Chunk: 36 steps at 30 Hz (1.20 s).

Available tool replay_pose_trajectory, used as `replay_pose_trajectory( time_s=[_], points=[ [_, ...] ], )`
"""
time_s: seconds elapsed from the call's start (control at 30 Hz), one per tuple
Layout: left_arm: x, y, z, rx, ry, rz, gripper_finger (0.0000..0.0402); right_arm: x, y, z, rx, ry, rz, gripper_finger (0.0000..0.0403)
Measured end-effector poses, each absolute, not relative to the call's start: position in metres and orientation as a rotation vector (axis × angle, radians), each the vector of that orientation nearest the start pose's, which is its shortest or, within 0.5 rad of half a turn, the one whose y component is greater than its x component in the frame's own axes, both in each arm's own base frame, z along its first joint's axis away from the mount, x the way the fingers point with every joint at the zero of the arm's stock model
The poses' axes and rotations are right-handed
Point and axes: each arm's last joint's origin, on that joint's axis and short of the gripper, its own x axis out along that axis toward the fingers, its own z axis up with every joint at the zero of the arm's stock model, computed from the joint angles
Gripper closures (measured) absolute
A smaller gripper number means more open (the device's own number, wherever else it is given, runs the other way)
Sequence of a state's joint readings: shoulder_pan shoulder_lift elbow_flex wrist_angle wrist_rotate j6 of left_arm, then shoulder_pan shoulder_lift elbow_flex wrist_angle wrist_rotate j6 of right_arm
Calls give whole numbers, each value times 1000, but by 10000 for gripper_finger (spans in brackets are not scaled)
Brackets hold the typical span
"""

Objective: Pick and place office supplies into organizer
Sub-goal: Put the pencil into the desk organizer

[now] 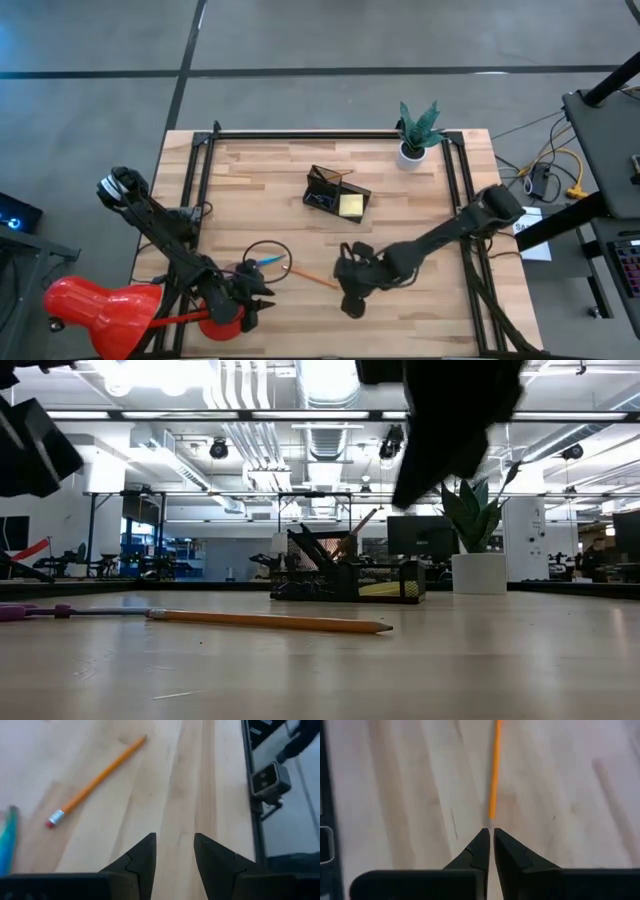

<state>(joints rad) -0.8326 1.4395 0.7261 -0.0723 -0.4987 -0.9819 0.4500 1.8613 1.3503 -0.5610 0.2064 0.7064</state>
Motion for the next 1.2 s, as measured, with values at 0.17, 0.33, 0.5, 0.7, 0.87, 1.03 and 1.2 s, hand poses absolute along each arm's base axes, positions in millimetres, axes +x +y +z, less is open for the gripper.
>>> replay_pose_trajectory(
  time_s=[0.17,0.33,0.5,0.7,0.87,1.03,1.2],
  points=[
    [197,-193,185,-417,647,54,284,349,159,176,369,1025,-241,369],
    [199,-191,185,-422,634,68,284,354,163,169,309,1019,-196,359],
    [201,-185,182,-421,633,93,284,359,174,157,248,1030,-155,359],
    [205,-181,182,-425,631,113,284,361,177,149,206,1048,-142,359],
    [206,-179,181,-427,631,123,284,362,177,147,194,1048,-137,359],
    [207,-178,181,-428,630,127,284,362,178,145,194,1040,-132,359],
    [208,-177,181,-430,629,132,284,361,177,142,192,1043,-134,359]
  ],
)
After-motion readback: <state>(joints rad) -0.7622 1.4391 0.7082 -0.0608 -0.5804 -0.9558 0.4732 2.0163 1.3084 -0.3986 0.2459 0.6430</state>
